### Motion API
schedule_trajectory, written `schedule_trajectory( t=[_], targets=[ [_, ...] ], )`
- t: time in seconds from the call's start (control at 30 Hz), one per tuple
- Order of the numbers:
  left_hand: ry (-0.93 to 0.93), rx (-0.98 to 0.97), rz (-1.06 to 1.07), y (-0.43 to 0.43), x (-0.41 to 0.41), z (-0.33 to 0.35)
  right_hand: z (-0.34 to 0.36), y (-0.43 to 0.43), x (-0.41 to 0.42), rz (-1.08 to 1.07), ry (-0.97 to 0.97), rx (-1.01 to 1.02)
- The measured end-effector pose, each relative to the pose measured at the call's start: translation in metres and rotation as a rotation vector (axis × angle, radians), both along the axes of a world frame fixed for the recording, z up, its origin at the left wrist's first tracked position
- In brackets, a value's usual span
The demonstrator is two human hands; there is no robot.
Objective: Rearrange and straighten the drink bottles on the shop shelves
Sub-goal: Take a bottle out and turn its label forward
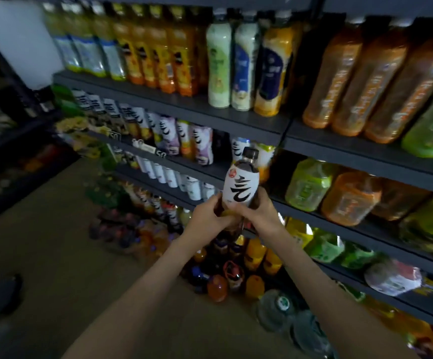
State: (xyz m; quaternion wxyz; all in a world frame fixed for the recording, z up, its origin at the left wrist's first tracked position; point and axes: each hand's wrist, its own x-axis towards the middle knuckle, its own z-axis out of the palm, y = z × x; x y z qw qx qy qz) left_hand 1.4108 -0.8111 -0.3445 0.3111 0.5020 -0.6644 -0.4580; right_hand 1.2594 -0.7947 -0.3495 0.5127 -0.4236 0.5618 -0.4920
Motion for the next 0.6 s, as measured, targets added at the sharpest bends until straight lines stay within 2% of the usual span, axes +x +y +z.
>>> schedule_trajectory(
  t=[0.1,0.2,0.33,0.5,0.6],
  targets=[
    [0.051,0.007,0.073,-0.02,0.015,-0.001,0.001,-0.025,0.019,0.13,0.033,-0.006],
    [0.053,0.005,0.116,-0.041,0.018,-0.008,-0.006,-0.055,0.027,0.077,0.191,0.019],
    [-0.001,0.009,0.159,-0.072,0.023,-0.019,-0.018,-0.09,0.031,0.077,0.136,0.061],
    [-0.008,0.02,0.133,-0.106,0.04,-0.031,-0.027,-0.125,0.045,0.101,0.212,0.095],
    [-0.099,-0.002,0.001,-0.134,0.055,-0.029,-0.029,-0.14,0.056,0.046,0.25,0.106]
  ],
)
